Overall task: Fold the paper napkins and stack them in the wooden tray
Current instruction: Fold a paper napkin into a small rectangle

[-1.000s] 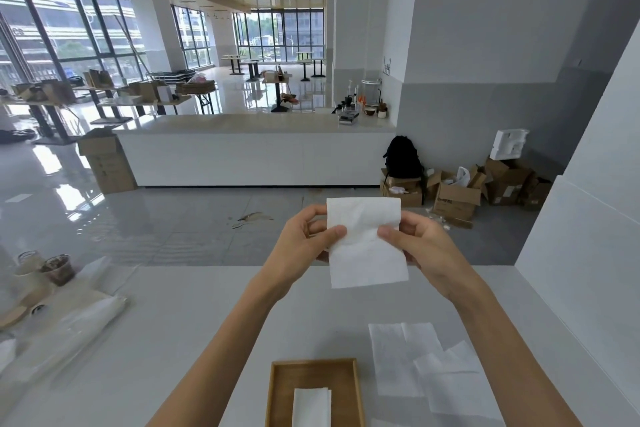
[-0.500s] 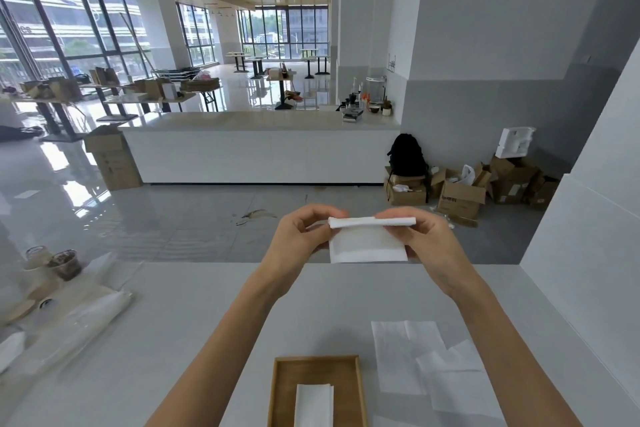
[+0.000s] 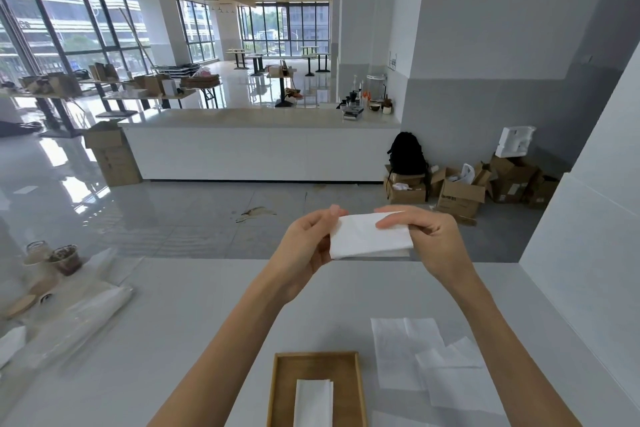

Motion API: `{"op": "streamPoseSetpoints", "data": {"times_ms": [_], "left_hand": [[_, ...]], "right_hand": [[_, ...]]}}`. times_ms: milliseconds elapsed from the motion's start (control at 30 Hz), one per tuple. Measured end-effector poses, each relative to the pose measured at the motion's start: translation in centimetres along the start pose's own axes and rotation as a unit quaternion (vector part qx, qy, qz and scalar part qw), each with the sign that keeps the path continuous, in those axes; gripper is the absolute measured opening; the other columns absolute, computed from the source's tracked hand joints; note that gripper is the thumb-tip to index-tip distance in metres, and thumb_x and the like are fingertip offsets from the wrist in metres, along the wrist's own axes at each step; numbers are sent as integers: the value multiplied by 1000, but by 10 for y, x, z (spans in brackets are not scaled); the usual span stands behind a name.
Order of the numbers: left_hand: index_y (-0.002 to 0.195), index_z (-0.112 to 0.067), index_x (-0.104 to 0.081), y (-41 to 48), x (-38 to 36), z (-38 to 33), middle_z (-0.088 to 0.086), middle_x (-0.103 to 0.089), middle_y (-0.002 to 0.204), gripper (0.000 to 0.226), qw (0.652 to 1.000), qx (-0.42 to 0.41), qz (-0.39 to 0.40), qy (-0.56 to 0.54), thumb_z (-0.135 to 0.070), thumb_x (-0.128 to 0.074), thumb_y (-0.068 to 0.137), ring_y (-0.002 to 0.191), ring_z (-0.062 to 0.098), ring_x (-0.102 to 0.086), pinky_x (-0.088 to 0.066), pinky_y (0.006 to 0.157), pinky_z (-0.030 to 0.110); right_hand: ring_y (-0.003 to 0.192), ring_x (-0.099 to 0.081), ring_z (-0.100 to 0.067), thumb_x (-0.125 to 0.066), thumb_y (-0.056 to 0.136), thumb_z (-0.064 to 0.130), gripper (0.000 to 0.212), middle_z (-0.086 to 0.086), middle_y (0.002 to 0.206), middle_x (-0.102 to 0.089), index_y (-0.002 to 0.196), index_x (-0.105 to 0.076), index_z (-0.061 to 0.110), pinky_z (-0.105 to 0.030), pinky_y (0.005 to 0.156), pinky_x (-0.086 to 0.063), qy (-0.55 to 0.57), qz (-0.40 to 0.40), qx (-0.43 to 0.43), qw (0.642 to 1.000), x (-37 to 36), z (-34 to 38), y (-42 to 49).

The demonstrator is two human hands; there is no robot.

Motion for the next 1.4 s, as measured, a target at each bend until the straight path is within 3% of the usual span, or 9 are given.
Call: {"op": "streamPoseSetpoints", "data": {"times_ms": [300, 567, 733, 867, 967, 1100, 1200, 1300, 1400], "left_hand": [[113, -10, -66, -3, 3, -1, 4, -77, 89, 14, 993, -69, -83, 51, -14, -63, 99, 77, 12, -71, -60, 66, 26], [124, -6, -59, -12, 5, 8, 15, -77, 107, 32, 1000, -12, 4, 20, -12, -69, 95, 91, 30, -74, -63, 79, 43], [132, 2, -61, -27, -3, 31, 27, -67, 127, 49, 987, 77, 143, -21, -35, -60, 100, 118, 46, -64, -52, 102, 57], [131, -1, -63, -41, -12, 50, 23, -67, 131, 41, 992, 42, 96, -67, -30, -57, 103, 121, 39, -65, -48, 108, 52], [133, -2, -61, -52, -7, 58, 23, -67, 132, 38, 994, 21, 37, -102, -26, -53, 105, 120, 36, -66, -55, 101, 44], [134, -6, -60, -69, 2, 60, 20, -69, 128, 35, 992, 17, 31, -122, -25, -50, 107, 117, 32, -68, -58, 95, 43], [138, 0, -55, -77, 9, 64, 26, -63, 135, 37, 988, 35, 25, -150, -20, -49, 107, 123, 44, -62, -49, 107, 55], [137, -4, -57, -80, 20, 72, 25, -64, 134, 36, 984, 50, -16, -173, -21, -48, 107, 127, 41, -60, -50, 107, 51], [141, -6, -53, -74, 29, 78, 18, -61, 141, 39, 981, 58, -42, -180, -23, -42, 108, 134, 33, -55, -49, 109, 41]], "right_hand": [[96, -75, -17, -52, 92, 52, 42, -2, 109, -78, 124, -67, 29, -32, 70, -61, 230, 31, -256, 938, -9, -18, -8], [92, -73, -9, -64, 97, 15, 21, 7, 99, -80, 114, -71, 25, -21, 69, -59, 106, -19, -214, 971, -12, -18, -3], [82, -66, 3, -59, 100, 15, 24, 13, 95, -76, 117, -72, 24, -10, 67, -49, -7, 140, -139, 980, -26, 5, 11], [99, -63, 0, -48, 105, 31, 33, 26, 121, -68, 131, -61, 46, -11, 83, -46, -47, 203, -112, 972, -44, 17, 13], [147, -17, 3, -35, 102, 56, 39, 29, 162, -21, 140, -38, 64, -18, 110, -18, -158, 243, -10, 957, -57, 14, -7], [152, 18, -7, -18, 100, 68, 46, 22, 166, 13, 146, -23, 65, -40, 113, -11, -341, 298, 100, 886, -72, 2, -38], [151, 25, -10, -11, 99, 64, 53, 16, 166, 19, 152, -14, 57, -47, 118, -9, -393, 258, 28, 882, -70, -4, -35], [154, 7, -14, -15, 94, 69, 65, 11, 169, -2, 155, -21, 46, -52, 121, -13, -328, 177, -123, 920, -67, -15, -33], [139, -47, -13, -41, 92, 70, 63, 14, 148, -52, 147, -43, 41, -43, 114, -40, -48, 170, -280, 943, -88, -31, -48]]}}
Point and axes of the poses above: each hand's wrist, its own y-axis towards the middle knuckle, its own x-axis out of the back of the hand, z = x × y, the point moved 4 cm from there along y, towards the middle knuckle
